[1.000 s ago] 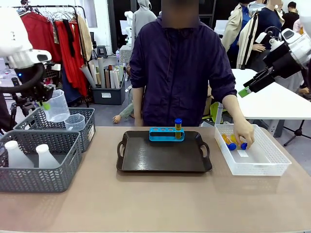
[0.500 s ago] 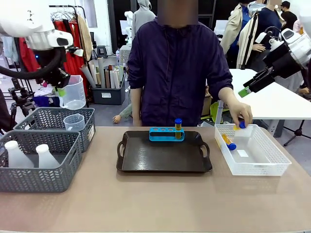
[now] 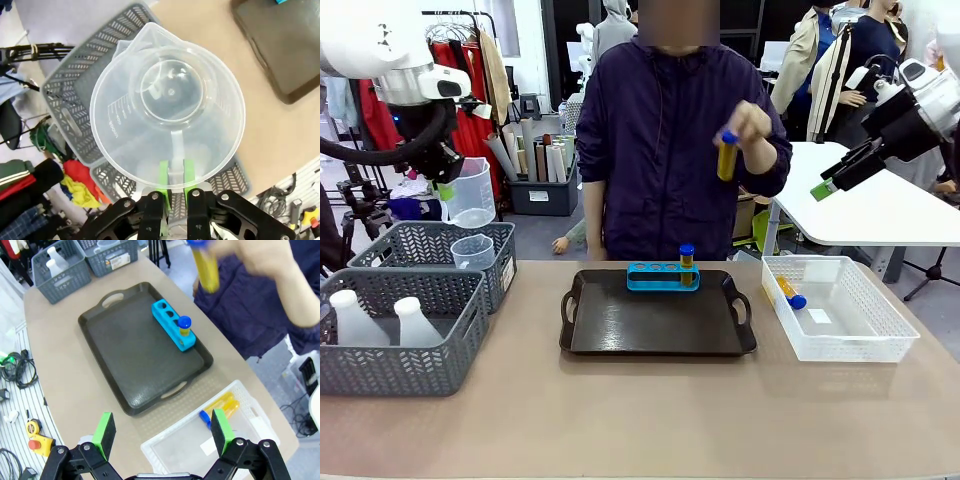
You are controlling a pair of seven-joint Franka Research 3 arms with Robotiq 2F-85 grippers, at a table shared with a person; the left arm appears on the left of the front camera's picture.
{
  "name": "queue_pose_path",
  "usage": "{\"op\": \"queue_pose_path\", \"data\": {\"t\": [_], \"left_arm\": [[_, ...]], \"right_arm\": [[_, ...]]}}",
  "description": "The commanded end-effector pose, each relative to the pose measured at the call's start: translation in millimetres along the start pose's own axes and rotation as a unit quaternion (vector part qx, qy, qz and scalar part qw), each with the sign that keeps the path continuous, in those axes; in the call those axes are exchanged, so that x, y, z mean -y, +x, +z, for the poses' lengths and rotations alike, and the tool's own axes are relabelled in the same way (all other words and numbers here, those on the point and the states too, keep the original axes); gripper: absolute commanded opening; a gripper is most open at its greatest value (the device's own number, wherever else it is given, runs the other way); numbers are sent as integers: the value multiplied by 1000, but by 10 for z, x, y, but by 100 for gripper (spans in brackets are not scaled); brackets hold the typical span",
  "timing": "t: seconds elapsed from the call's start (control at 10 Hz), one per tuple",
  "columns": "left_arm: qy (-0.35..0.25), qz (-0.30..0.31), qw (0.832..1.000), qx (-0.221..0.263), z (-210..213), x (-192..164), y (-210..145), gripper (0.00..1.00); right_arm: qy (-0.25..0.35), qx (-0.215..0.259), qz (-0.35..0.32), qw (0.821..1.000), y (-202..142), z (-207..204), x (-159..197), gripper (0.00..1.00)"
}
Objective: Prepare the laboratory tools.
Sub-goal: Pick up one Large Measuring Cup and place it on the Handle tray.
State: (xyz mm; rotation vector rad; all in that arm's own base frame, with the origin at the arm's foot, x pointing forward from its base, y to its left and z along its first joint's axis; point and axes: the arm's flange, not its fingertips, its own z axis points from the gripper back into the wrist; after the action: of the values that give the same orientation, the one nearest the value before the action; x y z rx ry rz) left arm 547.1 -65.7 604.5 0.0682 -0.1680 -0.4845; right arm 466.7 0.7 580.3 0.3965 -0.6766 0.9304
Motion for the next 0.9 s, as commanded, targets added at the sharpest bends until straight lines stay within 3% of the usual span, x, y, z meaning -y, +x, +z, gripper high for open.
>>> {"op": "queue_pose_path", "data": {"t": [0.0,0.1,0.4,0.8], "left_arm": [[-2,4,1000,5,40,12,-7,0],[0,0,1000,0,0,0,0,0],[59,-60,996,-29,143,674,202,0],[78,-210,973,-58,-382,1553,833,0]], "right_arm": [[4,7,1,1000,9,8,1,100],[4,7,1,1000,9,8,1,100],[4,7,1,1000,9,8,1,100],[4,7,1,1000,9,8,1,100]]}}
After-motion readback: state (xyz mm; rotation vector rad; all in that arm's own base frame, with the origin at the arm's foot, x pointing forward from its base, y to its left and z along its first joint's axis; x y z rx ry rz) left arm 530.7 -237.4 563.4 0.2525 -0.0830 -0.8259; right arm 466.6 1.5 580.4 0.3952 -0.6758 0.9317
